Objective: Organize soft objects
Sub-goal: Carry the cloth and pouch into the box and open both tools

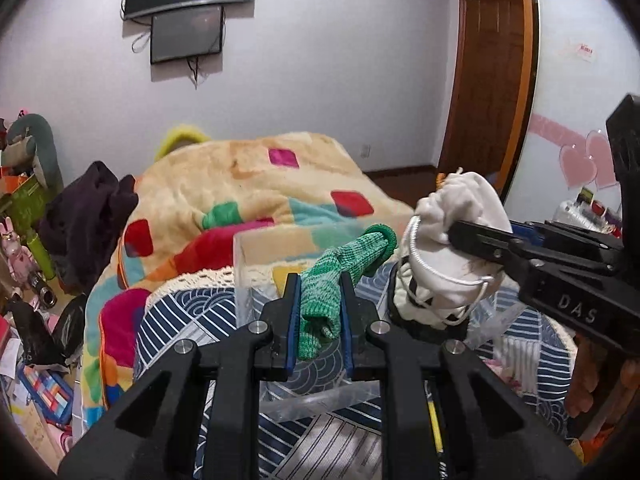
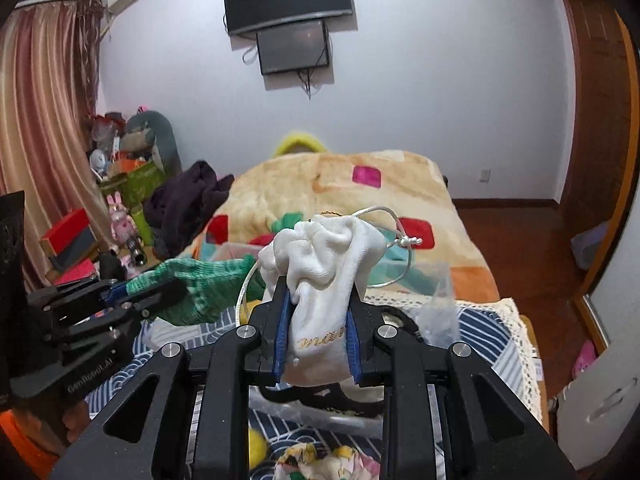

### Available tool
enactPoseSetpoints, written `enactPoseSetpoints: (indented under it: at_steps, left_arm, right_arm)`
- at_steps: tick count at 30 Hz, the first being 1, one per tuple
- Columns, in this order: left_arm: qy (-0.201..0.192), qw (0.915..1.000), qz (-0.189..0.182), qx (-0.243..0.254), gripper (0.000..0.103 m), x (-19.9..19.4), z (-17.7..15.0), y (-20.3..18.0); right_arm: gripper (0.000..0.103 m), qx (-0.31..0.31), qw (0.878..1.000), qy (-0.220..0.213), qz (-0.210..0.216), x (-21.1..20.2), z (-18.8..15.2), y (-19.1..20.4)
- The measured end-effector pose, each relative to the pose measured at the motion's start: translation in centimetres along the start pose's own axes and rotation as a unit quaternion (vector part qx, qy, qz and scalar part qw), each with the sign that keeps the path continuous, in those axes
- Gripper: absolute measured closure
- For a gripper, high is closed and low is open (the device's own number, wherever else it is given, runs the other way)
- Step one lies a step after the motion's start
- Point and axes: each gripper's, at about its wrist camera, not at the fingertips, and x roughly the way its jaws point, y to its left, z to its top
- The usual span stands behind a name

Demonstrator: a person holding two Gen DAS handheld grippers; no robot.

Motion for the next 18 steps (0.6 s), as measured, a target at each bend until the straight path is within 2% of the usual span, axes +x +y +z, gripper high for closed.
enactPoseSetpoints:
  at_steps: [11, 18]
  left_arm:
    - [0.040, 0.9987, 0.007, 0.030, 0.086, 3.1, -1.1, -1.5]
    - [0.043, 0.9984, -0.004, 0.036, 0.073, 2.6, -1.2, -1.6]
  right_arm:
    - [0.081, -0.011, 0.997, 0.082, 0.001, 4.0, -1.3, -0.4]
    - [0.080, -0.023, 0.994, 0.109, 0.008, 4.5, -2.0, -0.4]
